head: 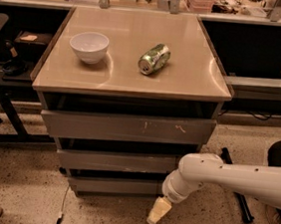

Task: Open bottom drawer

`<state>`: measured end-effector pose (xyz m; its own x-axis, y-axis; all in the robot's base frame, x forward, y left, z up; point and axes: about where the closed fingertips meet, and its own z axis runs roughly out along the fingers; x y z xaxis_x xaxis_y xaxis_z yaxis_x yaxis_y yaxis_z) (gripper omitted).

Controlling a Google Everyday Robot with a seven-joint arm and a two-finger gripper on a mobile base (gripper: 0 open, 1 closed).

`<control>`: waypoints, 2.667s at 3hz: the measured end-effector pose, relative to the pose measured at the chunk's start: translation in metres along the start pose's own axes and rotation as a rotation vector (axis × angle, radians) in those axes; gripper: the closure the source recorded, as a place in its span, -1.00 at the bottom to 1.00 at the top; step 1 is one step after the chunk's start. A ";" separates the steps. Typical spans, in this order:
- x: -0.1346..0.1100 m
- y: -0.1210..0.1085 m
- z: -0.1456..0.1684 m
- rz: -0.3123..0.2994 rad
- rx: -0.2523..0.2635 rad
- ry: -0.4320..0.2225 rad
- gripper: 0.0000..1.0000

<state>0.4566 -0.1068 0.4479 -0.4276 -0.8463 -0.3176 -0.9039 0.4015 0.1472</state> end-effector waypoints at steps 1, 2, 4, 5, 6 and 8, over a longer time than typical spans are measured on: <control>-0.004 -0.018 0.048 0.003 -0.035 -0.056 -1.00; -0.003 -0.033 0.095 0.023 -0.078 -0.085 -1.00; 0.001 -0.048 0.144 0.075 -0.126 -0.091 -1.00; 0.001 -0.060 0.161 0.082 -0.105 -0.130 -1.00; 0.001 -0.086 0.182 0.090 -0.064 -0.177 -1.00; -0.001 -0.126 0.220 0.099 0.004 -0.214 -1.00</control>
Offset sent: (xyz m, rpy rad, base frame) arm 0.0516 0.0349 -0.1614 0.1748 0.0896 -0.0299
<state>0.5720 -0.0797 0.2238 -0.5033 -0.7097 -0.4929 -0.8575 0.4807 0.1835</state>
